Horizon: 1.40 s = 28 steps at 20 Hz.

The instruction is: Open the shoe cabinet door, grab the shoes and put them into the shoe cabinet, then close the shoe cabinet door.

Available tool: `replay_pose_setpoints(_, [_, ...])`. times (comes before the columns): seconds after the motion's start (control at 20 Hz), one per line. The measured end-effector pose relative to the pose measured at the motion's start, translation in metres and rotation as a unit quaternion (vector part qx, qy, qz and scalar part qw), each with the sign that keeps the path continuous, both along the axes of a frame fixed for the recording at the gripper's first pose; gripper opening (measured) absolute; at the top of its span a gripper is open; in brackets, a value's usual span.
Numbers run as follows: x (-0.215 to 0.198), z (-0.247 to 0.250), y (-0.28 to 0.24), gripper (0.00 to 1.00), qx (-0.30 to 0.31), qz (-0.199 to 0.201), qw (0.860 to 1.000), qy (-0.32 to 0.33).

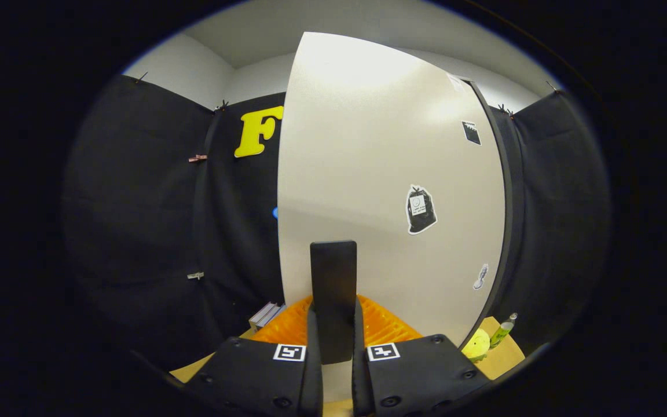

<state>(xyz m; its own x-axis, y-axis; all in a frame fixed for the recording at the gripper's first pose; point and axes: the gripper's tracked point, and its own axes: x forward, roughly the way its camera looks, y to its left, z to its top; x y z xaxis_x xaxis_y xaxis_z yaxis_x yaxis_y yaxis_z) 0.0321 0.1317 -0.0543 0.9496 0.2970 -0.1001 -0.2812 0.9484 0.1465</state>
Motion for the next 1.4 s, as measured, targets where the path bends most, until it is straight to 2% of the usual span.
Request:
replay_pose_setpoints(0.45, [-0.043, 0.005, -0.043, 0.23, 0.012, 0.001, 1.000, 0.006])
replay_pose_setpoints(0.75, [-0.071, 0.005, -0.096, 0.23, 0.025, -0.012, 1.000, 0.010])
replay_pose_setpoints(1.4, [-0.102, -0.007, -0.192, 0.22, 0.009, -0.081, 0.996, 0.040])
